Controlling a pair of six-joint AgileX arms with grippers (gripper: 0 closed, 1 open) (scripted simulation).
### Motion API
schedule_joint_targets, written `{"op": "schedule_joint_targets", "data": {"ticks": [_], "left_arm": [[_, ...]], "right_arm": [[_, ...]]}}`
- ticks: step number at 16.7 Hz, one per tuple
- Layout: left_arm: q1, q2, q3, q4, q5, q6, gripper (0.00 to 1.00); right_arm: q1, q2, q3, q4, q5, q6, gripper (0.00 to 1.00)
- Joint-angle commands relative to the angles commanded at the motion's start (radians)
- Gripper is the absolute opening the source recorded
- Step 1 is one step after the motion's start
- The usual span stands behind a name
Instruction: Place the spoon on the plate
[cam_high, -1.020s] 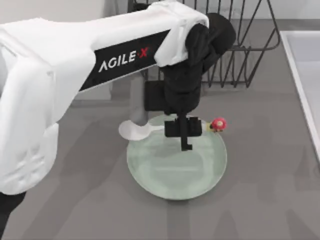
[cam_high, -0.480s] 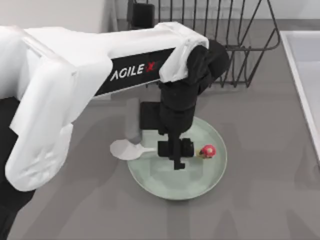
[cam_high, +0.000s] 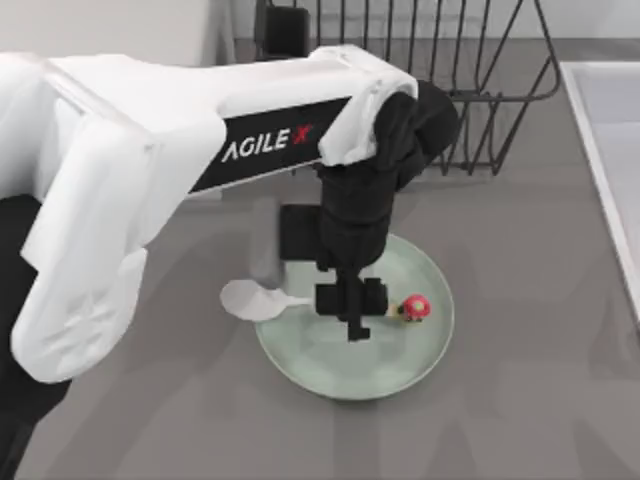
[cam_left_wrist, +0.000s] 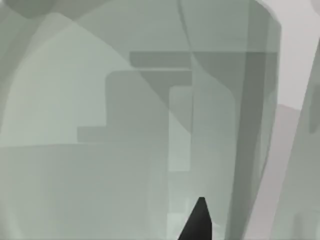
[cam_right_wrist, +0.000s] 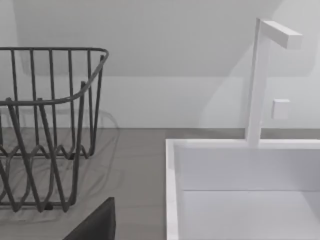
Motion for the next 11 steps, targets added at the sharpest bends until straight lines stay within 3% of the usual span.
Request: {"op": "schedule_joint_targets", "data": {"ticks": [5, 11], "left_arm": [[0.0, 0.0, 0.0, 0.0, 0.0, 0.0, 0.98], [0.0, 0.0, 0.0, 0.0, 0.0, 0.0, 1.0]], "right_arm": [[0.0, 0.0, 0.0, 0.0, 0.0, 0.0, 1.0], [0.0, 0.0, 0.0, 0.0, 0.0, 0.0, 1.0]]}}
